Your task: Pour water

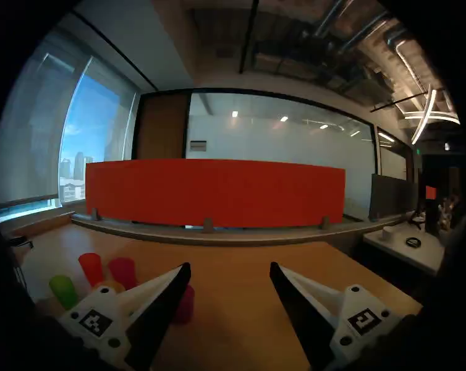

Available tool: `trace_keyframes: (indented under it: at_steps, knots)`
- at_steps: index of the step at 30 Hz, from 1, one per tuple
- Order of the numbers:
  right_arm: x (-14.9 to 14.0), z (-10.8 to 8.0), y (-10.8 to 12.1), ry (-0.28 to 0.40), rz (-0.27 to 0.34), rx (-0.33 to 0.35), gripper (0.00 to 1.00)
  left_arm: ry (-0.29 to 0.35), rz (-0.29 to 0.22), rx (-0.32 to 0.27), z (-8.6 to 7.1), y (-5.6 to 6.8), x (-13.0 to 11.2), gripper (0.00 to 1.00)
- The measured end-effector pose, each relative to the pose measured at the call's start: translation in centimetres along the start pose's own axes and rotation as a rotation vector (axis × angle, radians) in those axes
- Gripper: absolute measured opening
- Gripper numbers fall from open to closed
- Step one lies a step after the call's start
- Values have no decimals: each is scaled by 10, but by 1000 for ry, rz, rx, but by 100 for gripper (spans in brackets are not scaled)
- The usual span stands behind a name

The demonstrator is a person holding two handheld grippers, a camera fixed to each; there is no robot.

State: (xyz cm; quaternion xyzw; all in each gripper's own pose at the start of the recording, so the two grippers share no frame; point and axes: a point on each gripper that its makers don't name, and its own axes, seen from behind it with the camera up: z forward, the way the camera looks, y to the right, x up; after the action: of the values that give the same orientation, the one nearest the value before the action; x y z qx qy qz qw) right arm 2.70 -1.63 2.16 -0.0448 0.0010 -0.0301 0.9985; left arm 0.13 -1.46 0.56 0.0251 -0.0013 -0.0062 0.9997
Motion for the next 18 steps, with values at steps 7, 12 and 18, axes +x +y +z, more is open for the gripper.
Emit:
trace_keyframes:
  at_steps: [7,12,18]
  knots:
    - [0,-1,2,1,4,-2,99,3,7,2,-2,-1,0,80]
    - [0,-2,2,2,7,-1,99,3,10,1,-3,0,0,80]
    - [0,-4,0,3,5,5,99,3,12,0,-3,1,-1,80]
